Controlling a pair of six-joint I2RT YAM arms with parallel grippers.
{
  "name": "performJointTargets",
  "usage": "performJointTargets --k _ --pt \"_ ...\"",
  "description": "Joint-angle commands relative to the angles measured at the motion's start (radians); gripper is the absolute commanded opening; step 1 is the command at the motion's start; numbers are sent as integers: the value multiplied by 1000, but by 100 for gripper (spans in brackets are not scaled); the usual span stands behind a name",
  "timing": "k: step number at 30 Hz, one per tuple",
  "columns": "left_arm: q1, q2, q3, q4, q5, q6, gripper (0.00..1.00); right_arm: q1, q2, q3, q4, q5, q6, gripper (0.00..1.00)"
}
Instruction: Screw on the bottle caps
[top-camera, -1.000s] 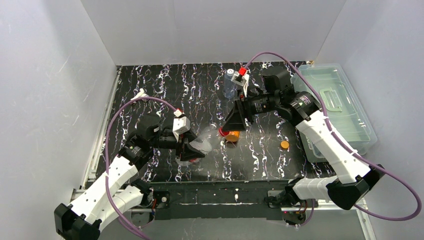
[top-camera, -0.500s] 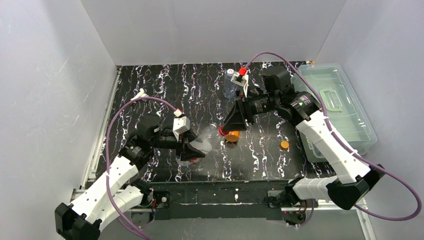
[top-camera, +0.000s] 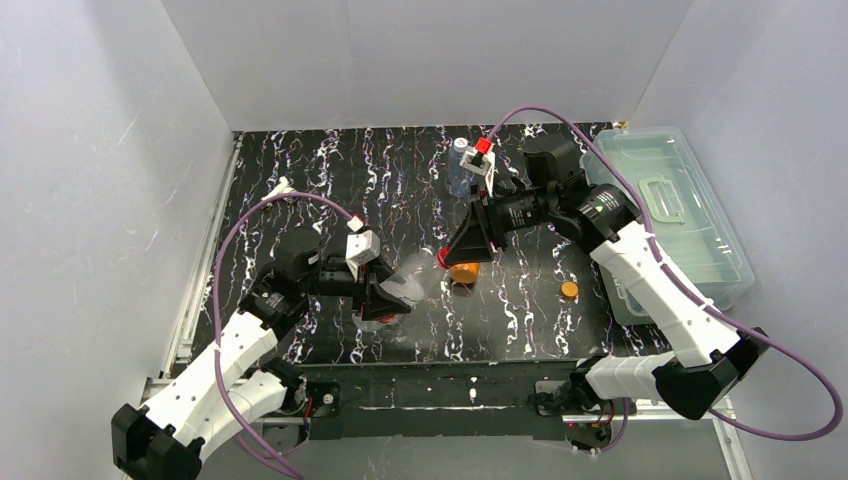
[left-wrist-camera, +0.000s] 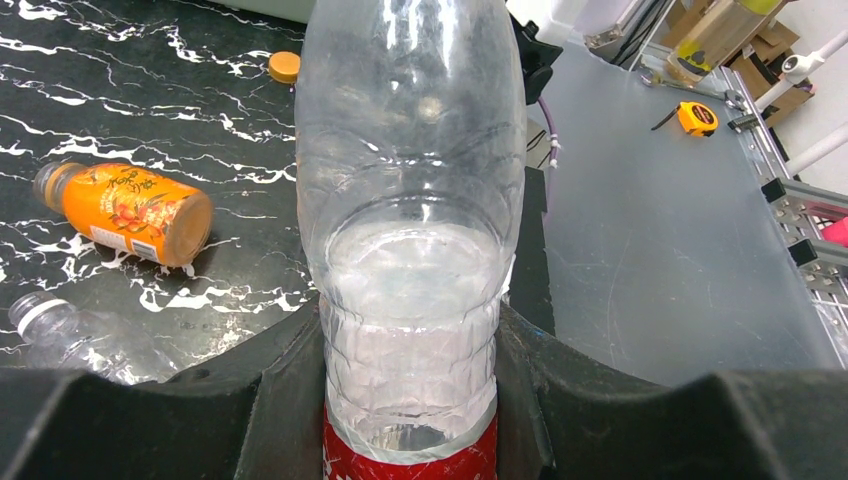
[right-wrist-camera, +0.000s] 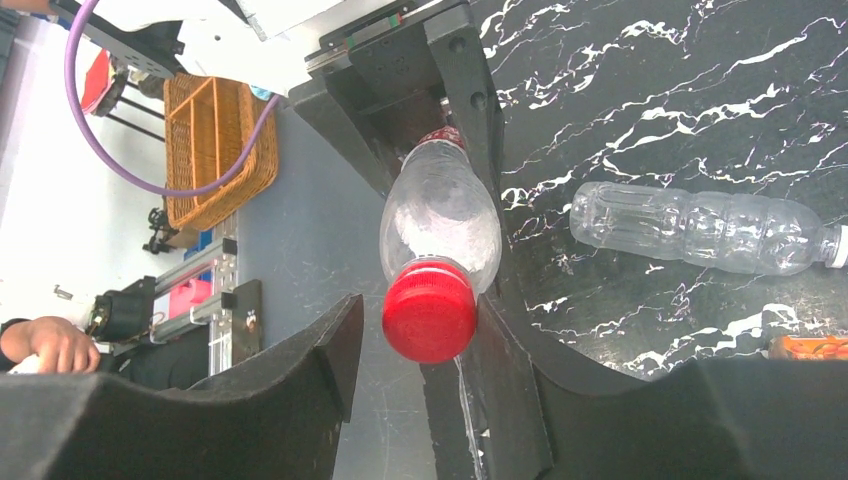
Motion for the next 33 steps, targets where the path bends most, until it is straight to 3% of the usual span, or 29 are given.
performJointTargets --k 1,14,24,33 --pt "9 -2 -12 24 15 -12 0 10 -6 5 1 -17 -12 52" --pt "11 21 -6 43 -26 -9 0 17 27 14 -33 64 44 30" --pt "11 72 75 30 -371 188 0 17 170 77 -119 234 308 1" --pt "-19 98 136 40 -632 357 0 17 253 39 -35 337 627 1"
